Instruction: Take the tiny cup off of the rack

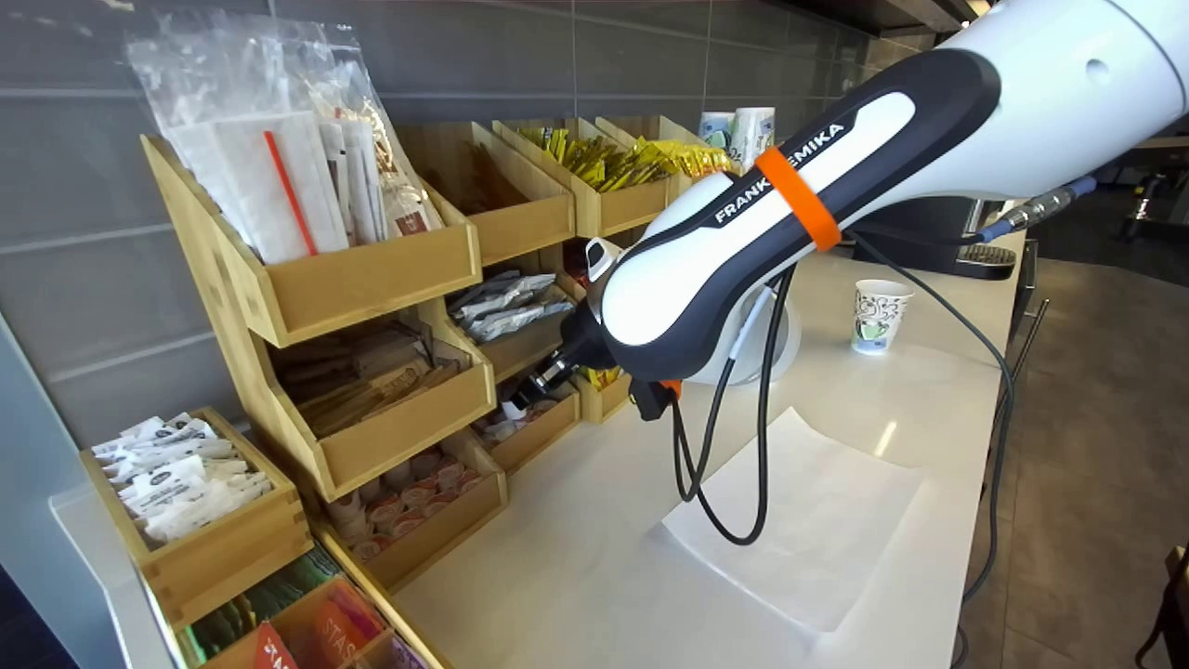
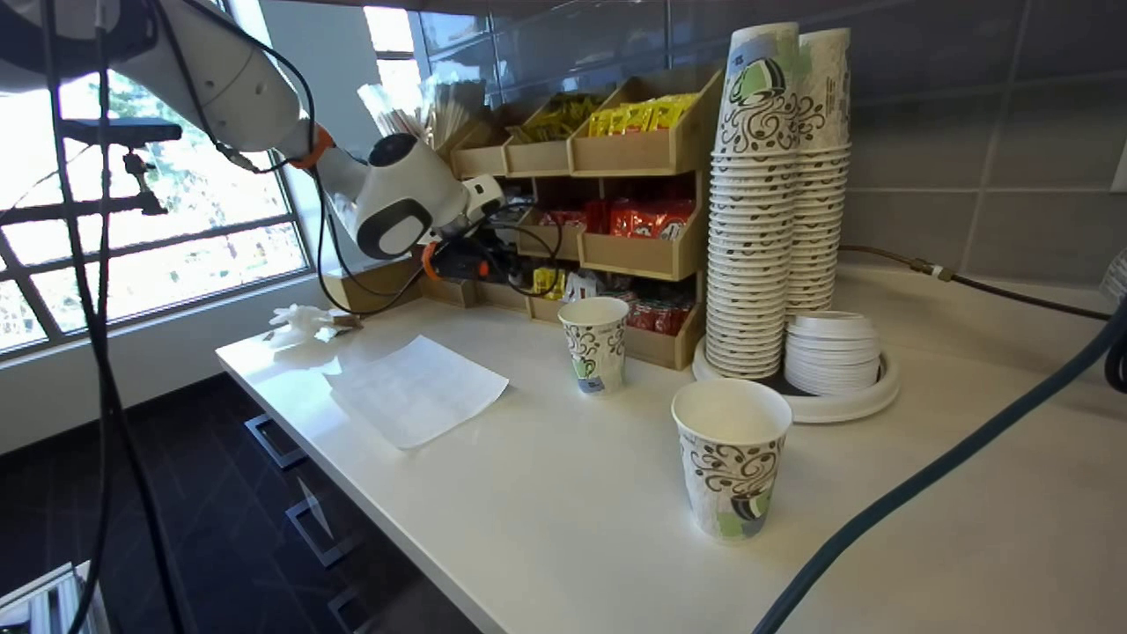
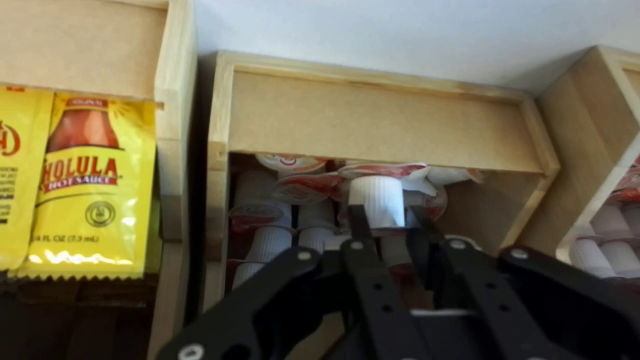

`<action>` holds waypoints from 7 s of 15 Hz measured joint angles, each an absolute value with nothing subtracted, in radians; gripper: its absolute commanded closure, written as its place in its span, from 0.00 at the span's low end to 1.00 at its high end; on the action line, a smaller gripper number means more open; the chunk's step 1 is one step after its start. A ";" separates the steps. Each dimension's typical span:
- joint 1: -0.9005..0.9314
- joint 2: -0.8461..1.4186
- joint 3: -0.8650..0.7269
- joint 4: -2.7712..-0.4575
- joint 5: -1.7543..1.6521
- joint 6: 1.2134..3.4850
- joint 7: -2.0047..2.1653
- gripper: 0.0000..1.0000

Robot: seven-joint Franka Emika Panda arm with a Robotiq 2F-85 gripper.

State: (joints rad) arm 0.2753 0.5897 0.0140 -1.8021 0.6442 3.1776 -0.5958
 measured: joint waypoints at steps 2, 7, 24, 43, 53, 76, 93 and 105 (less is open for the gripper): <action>0.274 0.590 0.014 -1.802 0.644 3.178 -0.596 0.86; 0.273 0.590 0.014 -1.802 0.644 3.180 -0.596 1.00; 0.253 0.590 0.080 -1.801 0.644 3.198 -0.598 0.11; 0.220 0.657 0.134 -1.748 0.636 3.257 -0.616 0.88; 0.213 0.657 0.134 -1.747 0.636 3.257 -0.617 1.00; 0.200 0.672 0.154 -1.731 0.636 3.258 -0.617 0.81; 0.200 0.682 0.155 -1.719 0.636 3.258 -0.617 0.80; 0.212 0.696 0.123 -1.709 0.636 3.258 -0.617 0.75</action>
State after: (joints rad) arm 0.2120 0.6956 0.1233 -1.7095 0.6363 3.2581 -0.6170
